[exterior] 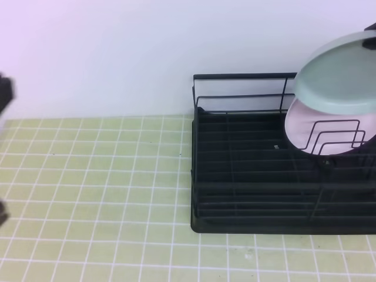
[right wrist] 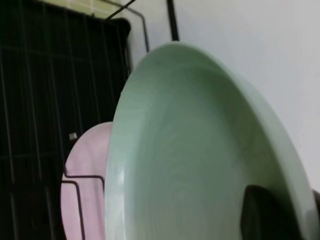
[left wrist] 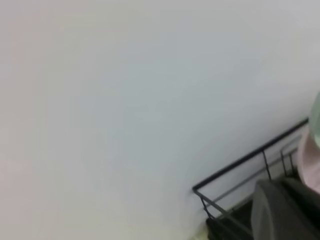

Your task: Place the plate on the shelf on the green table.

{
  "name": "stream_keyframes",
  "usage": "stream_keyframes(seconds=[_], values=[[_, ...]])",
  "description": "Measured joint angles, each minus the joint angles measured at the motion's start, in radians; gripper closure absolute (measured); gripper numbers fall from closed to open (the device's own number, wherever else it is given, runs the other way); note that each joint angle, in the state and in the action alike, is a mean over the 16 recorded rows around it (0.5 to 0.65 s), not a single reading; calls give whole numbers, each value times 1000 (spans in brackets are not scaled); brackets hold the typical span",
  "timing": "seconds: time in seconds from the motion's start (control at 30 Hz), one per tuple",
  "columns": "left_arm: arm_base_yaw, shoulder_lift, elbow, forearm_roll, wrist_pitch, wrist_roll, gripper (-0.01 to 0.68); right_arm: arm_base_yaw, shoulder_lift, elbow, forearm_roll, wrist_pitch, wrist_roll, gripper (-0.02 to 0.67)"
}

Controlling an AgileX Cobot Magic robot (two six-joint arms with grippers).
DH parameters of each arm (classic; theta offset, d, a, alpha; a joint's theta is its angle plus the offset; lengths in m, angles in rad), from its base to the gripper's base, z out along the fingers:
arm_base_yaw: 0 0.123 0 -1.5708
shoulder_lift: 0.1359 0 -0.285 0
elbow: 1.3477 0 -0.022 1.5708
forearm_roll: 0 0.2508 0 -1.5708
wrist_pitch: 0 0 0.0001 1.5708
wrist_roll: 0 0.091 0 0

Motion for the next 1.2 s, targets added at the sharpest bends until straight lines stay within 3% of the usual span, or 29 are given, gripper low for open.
stream_keyframes(seconds=[0.33, 1.2], values=[[0, -77, 91, 145, 23, -179, 674, 0, 64, -7, -3, 14, -21, 557], [0, -79, 133, 209, 35, -199, 674, 0, 175, -8, -13, -33, -63, 555]])
